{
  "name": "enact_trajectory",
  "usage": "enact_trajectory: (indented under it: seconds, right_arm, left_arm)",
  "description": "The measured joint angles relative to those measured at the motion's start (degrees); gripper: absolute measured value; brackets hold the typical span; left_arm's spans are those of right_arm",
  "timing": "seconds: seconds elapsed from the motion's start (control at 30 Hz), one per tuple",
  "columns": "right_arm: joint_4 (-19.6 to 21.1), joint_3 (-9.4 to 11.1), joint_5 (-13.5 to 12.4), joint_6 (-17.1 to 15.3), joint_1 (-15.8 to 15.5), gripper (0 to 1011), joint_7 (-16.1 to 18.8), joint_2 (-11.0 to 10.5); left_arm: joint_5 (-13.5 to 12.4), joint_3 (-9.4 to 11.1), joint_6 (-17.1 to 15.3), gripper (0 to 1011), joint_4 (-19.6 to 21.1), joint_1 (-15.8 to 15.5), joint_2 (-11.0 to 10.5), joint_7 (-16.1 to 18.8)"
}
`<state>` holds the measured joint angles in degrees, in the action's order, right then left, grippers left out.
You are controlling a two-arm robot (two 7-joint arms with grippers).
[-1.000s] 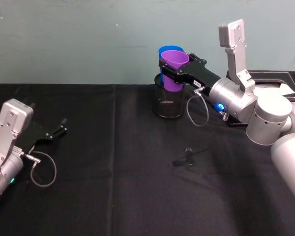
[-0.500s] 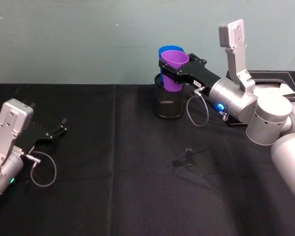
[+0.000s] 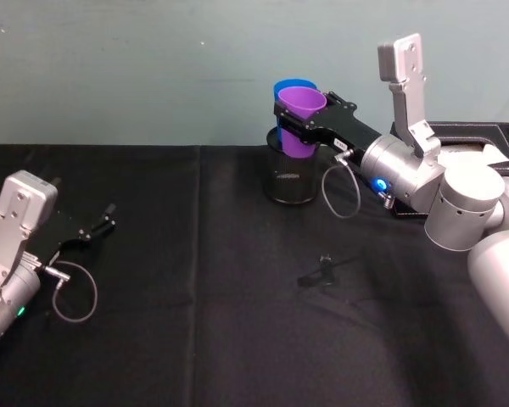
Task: Pick up one cup with a gripper and tap it against the other cup.
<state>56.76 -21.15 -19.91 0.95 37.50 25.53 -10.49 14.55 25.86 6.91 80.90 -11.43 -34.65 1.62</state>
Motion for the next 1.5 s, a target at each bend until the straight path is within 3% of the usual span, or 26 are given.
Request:
enact_trajectory:
  seconds: [0.43, 0.7, 0.83, 1.03, 1.23, 1.5]
  right_arm:
    - [11.6, 0.1, -2.0, -2.7, -8.1, 732, -0.3, -2.3]
    - [19.4, -0.3, -1.7, -3.8, -14.3, 733, -2.5, -5.1]
    - [22.5, -0.3, -0.3, -2.7, -18.1, 733, -4.3, -6.3]
    - [24.5, -0.2, 2.9, 1.8, -22.7, 733, -6.4, -6.9]
    - [24.3, 0.5, 4.4, 5.2, -25.5, 733, -7.2, -6.3]
    - [23.6, 0.9, 6.0, 6.9, -27.7, 733, -7.7, -5.4]
  left_arm:
    - [0.0, 0.0, 0.0, 1000, 0.0, 0.0, 0.0, 0.0]
    - [0.0, 0.0, 0.0, 1000, 0.0, 0.0, 0.0, 0.0]
    - [0.0, 0.0, 0.0, 1000, 0.0, 0.0, 0.0, 0.0]
    - [0.0, 0.0, 0.0, 1000, 0.0, 0.0, 0.0, 0.0]
    - [0.0, 0.0, 0.0, 1000, 0.0, 0.0, 0.0, 0.0]
    - [0.0, 0.0, 0.0, 1000, 0.0, 0.0, 0.0, 0.0]
